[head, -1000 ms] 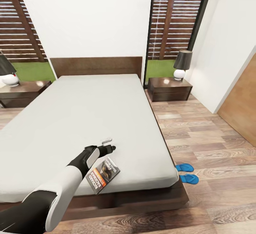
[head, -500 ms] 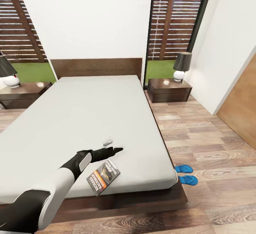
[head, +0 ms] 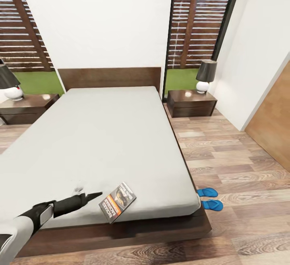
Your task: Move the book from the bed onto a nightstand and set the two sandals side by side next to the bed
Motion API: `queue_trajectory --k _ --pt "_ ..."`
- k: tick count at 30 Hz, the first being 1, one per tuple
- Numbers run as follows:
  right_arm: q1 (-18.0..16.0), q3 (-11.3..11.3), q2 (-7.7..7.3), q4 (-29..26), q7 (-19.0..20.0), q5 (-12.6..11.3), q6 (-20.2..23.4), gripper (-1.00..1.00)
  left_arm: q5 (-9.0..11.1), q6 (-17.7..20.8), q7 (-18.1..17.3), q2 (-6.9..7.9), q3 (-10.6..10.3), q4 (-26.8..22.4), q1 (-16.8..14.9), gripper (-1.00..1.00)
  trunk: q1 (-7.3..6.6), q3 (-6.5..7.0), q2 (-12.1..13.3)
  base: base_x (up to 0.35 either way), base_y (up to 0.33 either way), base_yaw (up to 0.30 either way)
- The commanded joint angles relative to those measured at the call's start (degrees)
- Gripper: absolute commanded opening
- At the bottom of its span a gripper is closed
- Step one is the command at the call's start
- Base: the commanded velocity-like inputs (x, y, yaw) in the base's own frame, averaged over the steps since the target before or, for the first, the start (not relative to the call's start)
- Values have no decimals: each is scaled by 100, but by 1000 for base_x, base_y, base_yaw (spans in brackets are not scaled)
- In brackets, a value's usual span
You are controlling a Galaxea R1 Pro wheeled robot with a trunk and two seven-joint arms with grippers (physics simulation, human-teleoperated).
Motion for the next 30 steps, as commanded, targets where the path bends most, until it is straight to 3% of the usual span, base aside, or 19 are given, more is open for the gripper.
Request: queue_trajectory --k 1,3,5,7,12,13,22,30 --pt "-11 -17 -2 29 42 -42 -43 100 55 33 -106 48 -25 5 102 100 -23 14 39 0 0 0" --pt "-11 -17 -2 29 42 -42 -43 100 53 -75 -300 176 -21 23 476 100 -67 50 119 0 0 0" --pt "-11 -17 -2 29 42 -42 -43 100 55 -377 -298 305 -24 36 843 100 -111 86 199 0 0 0" --pt "-11 -17 -2 29 42 -42 -43 100 58 -592 -215 344 -24 39 1012 100 -155 122 279 0 0 0" --pt "-11 -10 -2 29 42 -42 -43 100 84 -1182 271 386 -21 46 1361 100 -176 140 320 0 0 0" --pt "-11 -3 -2 29 43 -42 -42 100 95 -1346 604 382 -18 47 1444 100 -176 140 320 0 0 0" --pt "-11 0 -2 29 52 -42 -43 100 119 -1456 925 378 -12 53 1501 100 -176 140 320 0 0 7" --pt "-11 -7 -2 29 51 -42 -43 100 124 -1460 1073 377 -8 53 1509 100 -176 140 320 -3 12 226"
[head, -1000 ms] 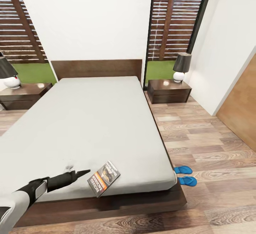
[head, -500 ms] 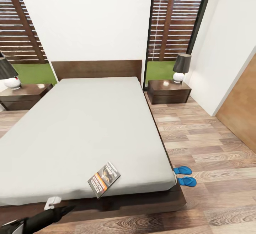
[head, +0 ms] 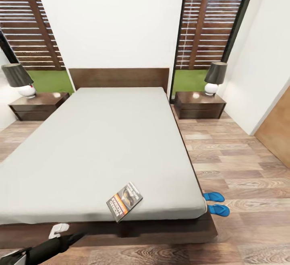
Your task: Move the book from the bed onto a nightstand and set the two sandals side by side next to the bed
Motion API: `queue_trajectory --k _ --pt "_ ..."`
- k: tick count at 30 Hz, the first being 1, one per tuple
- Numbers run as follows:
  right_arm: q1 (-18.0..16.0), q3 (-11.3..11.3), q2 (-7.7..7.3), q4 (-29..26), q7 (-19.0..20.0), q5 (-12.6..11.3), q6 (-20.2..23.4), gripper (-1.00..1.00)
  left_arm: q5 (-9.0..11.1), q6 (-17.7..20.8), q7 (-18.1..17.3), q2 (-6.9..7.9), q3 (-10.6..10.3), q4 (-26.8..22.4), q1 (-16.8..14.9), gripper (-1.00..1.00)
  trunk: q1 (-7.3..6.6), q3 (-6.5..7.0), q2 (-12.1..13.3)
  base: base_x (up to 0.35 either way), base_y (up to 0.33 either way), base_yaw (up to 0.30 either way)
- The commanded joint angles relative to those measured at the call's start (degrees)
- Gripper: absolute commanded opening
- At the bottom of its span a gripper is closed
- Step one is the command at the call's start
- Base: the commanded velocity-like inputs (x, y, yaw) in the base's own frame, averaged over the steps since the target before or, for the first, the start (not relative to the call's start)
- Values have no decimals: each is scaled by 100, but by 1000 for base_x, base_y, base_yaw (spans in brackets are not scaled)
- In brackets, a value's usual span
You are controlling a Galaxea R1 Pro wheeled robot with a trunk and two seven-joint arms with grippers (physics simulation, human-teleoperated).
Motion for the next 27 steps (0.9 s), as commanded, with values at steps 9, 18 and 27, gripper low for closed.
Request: queue_trajectory --k 9,18,27 --pt "-10 -16 -3 28 42 -42 -43 100 37 -17 3 -1 -44 4 -3 100 0 -5 -3 -133 142 285" --pt "-10 -16 -3 28 42 -42 -43 100 35 -17 27 -1 -47 4 -3 100 0 -5 -3 -16 15 289" --pt "-10 -16 -3 28 43 -42 -43 100 35 -25 363 -118 -52 4 -3 100 0 -5 -3 0 0 289"
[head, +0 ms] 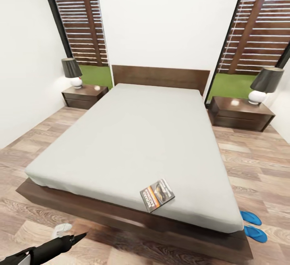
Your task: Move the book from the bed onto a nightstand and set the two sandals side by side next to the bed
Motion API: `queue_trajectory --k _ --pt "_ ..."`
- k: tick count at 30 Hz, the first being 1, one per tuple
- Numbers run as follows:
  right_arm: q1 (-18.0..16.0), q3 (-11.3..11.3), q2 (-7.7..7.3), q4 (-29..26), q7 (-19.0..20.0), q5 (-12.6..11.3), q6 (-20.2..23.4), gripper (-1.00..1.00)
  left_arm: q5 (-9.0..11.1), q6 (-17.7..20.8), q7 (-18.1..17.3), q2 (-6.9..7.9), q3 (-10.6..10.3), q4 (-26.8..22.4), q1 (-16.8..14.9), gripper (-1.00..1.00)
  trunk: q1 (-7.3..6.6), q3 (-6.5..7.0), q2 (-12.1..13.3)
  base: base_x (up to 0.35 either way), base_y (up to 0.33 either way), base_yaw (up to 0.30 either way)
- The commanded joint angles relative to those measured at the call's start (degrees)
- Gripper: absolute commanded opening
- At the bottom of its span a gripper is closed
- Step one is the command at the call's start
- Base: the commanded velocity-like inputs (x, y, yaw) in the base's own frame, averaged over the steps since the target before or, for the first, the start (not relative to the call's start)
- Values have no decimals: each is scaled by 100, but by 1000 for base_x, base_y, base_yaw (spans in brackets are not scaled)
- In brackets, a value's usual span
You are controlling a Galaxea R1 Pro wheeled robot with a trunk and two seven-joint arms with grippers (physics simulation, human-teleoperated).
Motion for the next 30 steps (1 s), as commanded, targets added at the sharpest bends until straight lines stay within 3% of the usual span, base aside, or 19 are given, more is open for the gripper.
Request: queue_trajectory --k 1,7,21,22,23,24,25,26,27,29,30 --pt "-10 -16 -3 28 42 -42 -42 100 38 -17 -4 -3 -45 5 -5 100 0 -5 -3 0 0 289" --pt "-10 -16 -4 28 52 -42 -42 100 38 -18 29 -14 -45 5 -5 100 0 -5 -3 0 0 203" --pt "-10 -24 -2 28 75 -42 -43 100 38 -18 32 -78 -43 5 -5 100 0 -5 -3 0 0 15" --pt "-10 10 328 20 74 -7 -34 100 38 -18 32 -85 -40 5 -5 100 0 -5 -3 0 0 0" --pt "-10 12 455 18 69 -2 -22 100 38 -18 32 -85 -41 5 -5 100 0 -5 -3 0 0 0" --pt "-10 15 727 15 62 6 -2 100 38 -18 32 -85 -41 5 -5 100 0 -5 -3 0 0 0" --pt "-10 16 870 12 58 8 4 100 38 -18 32 -85 -40 5 -5 100 0 -5 -3 0 0 0" --pt "-10 15 1161 8 49 9 14 100 38 -18 32 -85 -40 5 -5 100 0 -5 -3 0 0 0" --pt "-10 14 1301 7 46 7 19 100 38 -18 32 -85 -41 5 -5 100 0 -5 -3 0 0 0" --pt "-10 12 1734 4 42 -5 30 100 38 -18 32 -85 -38 3 -5 100 0 -5 -3 0 0 0" --pt "-10 12 1801 3 40 -9 31 100 38 -18 32 -83 -37 4 -5 100 0 -5 -3 0 0 0"
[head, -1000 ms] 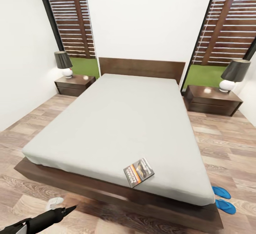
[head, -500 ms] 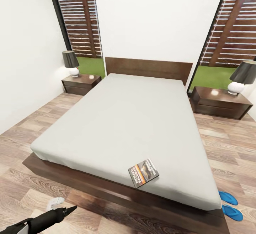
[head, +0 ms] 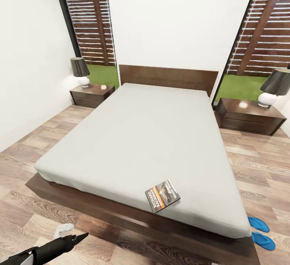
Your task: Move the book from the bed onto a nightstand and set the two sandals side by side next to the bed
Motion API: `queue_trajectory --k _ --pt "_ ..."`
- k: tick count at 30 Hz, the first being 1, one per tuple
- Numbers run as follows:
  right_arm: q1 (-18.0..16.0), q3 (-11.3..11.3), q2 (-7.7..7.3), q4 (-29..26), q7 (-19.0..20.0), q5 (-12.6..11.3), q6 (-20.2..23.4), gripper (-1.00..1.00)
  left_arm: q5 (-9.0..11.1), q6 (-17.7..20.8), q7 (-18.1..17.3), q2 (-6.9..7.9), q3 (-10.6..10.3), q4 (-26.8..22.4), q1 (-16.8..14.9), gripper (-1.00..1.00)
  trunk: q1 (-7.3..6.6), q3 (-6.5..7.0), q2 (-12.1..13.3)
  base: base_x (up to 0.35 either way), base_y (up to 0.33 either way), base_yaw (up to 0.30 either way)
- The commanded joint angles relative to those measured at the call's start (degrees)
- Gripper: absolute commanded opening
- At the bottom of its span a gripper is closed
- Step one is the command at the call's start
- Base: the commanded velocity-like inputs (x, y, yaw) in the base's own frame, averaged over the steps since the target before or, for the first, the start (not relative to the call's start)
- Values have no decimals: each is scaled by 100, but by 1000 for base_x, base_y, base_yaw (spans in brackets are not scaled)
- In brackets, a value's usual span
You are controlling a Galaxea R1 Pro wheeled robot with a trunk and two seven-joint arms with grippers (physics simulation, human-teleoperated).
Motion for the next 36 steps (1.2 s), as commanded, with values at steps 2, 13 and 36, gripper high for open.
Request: queue_trajectory --k 2,13,36 --pt "-10 -15 133 28 36 -57 -40 100 38 -17 -14 1 -43 3 -3 100 0 -5 -3 0 0 0" --pt "-10 -18 336 -10 82 -15 -44 100 38 -17 -14 1 -43 0 -4 100 0 -5 -3 0 0 0" --pt "-10 0 508 -13 58 11 -108 100 38 -17 -11 0 -43 -3 -3 100 0 -5 -3 0 0 0"
